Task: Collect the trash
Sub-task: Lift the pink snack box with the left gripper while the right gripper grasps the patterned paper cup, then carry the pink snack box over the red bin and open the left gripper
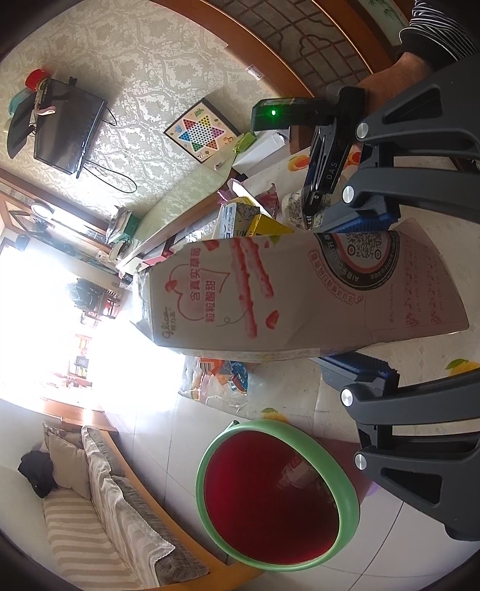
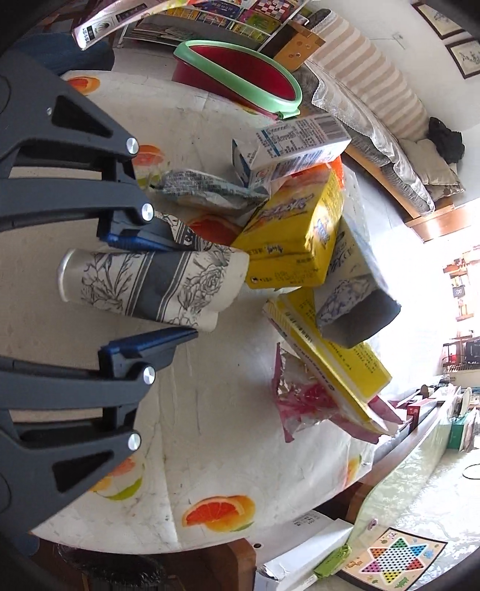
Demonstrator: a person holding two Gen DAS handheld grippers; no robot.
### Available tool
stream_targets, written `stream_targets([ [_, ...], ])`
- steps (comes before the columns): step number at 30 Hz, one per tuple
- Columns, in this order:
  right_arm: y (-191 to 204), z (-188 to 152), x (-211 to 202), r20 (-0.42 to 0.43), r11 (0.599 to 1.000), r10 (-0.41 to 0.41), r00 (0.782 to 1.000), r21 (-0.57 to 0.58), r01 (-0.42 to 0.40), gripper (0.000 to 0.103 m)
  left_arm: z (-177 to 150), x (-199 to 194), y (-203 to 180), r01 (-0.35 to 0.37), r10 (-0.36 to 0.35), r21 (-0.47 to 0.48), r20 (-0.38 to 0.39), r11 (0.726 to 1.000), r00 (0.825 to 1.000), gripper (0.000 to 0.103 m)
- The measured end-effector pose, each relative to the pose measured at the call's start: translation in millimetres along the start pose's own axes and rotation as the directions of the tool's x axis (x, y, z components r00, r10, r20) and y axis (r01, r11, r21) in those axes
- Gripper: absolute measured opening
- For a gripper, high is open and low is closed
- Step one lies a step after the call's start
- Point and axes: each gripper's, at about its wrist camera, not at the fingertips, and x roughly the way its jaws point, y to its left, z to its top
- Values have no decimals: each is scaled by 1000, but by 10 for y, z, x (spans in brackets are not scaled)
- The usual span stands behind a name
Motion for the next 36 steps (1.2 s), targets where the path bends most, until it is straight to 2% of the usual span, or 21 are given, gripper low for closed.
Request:
stream_targets([
  [6,305,56,-541,118,990,-16,993,-140,32,36,45,-70,42,-18,18,-1,22,1000,1000,49],
  [13,681,156,-932,199,975,29,980,-223,16,36,222,-250,315,-103,103,0,67,995,992,49],
  [22,1198,168,-959,196,957,100,976,-288,-41,36,570,-414,1090,-243,246,-43,93,969,965,49],
  [28,1434,197,-946,193,940,105,976,-341,-34,36,692,-307,1583,-287,294,-96,68,953,953,49],
  [36,1737,274,-923,192,929,120,974,-368,-42,36,676,-36,1944,-342,346,-127,8,931,938,50],
])
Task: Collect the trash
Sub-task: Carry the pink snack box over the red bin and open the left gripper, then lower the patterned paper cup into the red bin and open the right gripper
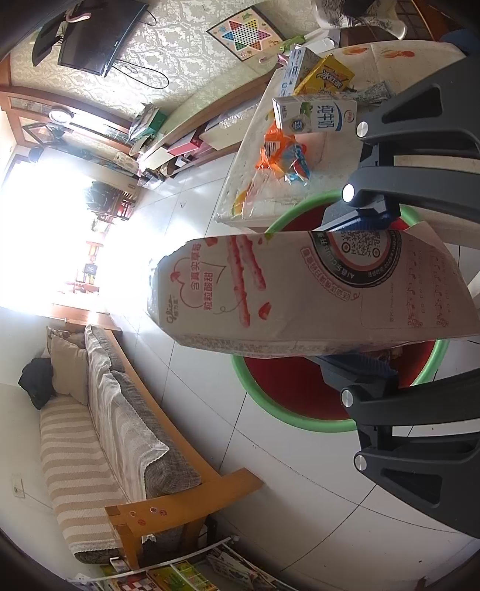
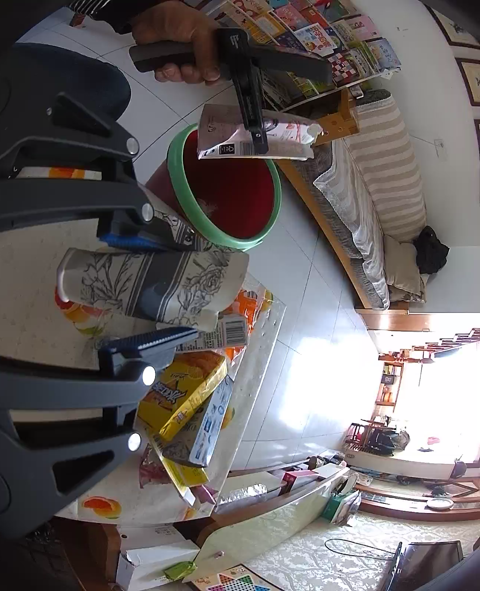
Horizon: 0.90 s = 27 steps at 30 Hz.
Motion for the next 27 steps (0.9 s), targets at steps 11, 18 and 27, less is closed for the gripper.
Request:
stream_targets([
  [11,357,117,171,-20,998,27,999,-51,-28,36,79,272,158,20,-20,0,-46,1000,999,71],
  [18,559,182,356,-43,996,55,998,-66,-58,36,-22,74,194,21,-21,22,6,1000,1000,84],
  [27,942,485,719,-44,987,112,993,-107,-116,36,-213,-384,389,-5,4,21,64,1000,998,84],
])
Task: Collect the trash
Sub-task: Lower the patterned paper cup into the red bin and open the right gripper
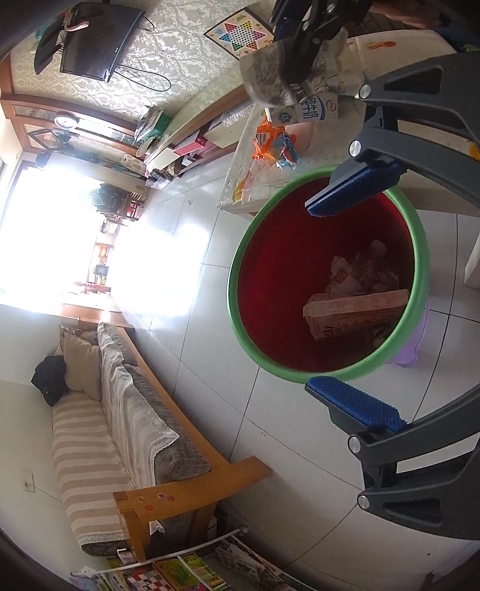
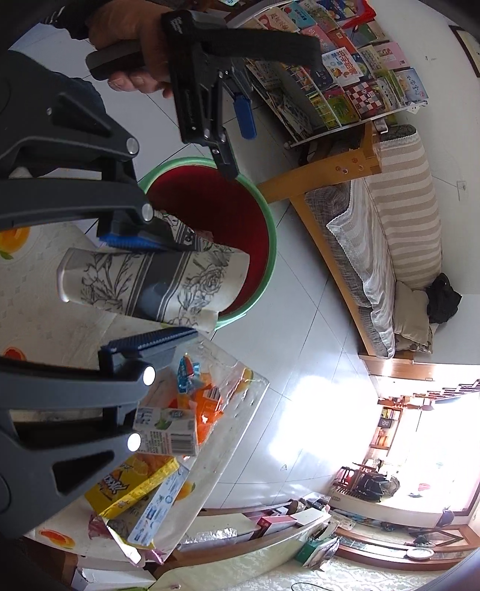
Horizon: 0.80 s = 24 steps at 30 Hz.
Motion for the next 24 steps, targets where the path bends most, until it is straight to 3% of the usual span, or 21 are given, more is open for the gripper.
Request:
stream_targets([
  [8,294,338,480,1,997,18,1000,-68,-18,36,-35,-406,340,-22,26,-73,57,997,998,85],
  [15,437,371,1019,-81,995,2,997,-97,-10,36,-111,-595,551,-45,52,-105,70,993,996,85],
  [24,526,415,1343,-131,993,-6,991,-115,-9,37,-216,-642,637,-52,58,-114,50,992,997,85],
])
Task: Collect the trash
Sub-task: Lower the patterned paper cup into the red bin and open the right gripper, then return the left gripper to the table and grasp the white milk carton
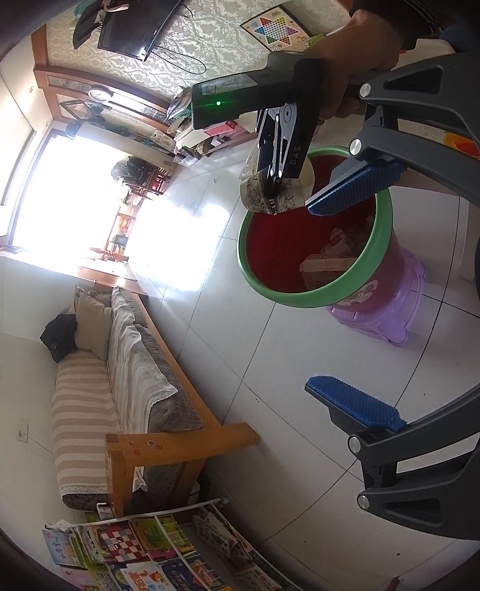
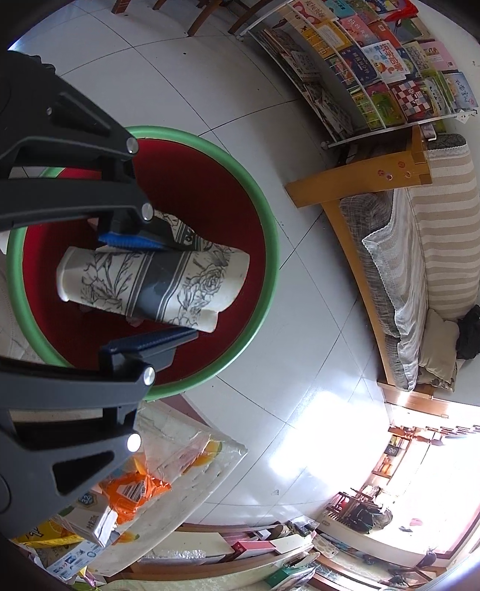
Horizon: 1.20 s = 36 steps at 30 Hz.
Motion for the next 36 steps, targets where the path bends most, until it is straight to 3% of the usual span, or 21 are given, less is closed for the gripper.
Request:
stream_targets([
  [2,35,46,40,-11,1000,6,1000,-6,-6,50,5,-7,-19,5,-5,2,-1,1000,1000,85],
  [4,60,67,-1,13,1000,-28,1000,-9,28,88,13,-20,-49,5,-5,11,2,1000,1000,85],
  [6,73,69,-89,45,999,-34,998,-5,35,98,16,-34,-83,9,-9,13,1,1000,1000,85],
  [11,60,3,-279,57,1000,-21,998,-7,22,98,46,-44,-176,12,-12,31,-1,999,1000,85],
  [13,9,-58,-401,68,1000,-20,997,0,20,98,64,-65,-244,7,-7,42,5,999,1000,93],
  [21,-495,-505,-1087,138,994,-36,990,110,21,98,87,-83,-705,44,-43,104,-12,994,999,95],
  [29,-1196,-1176,-1807,189,967,-145,971,234,99,98,-34,-25,-1555,140,-132,188,-58,972,990,95],
  [36,-1698,-1904,-2322,191,927,-274,943,314,206,98,-232,79,-2377,228,-197,271,-136,935,971,95],
])
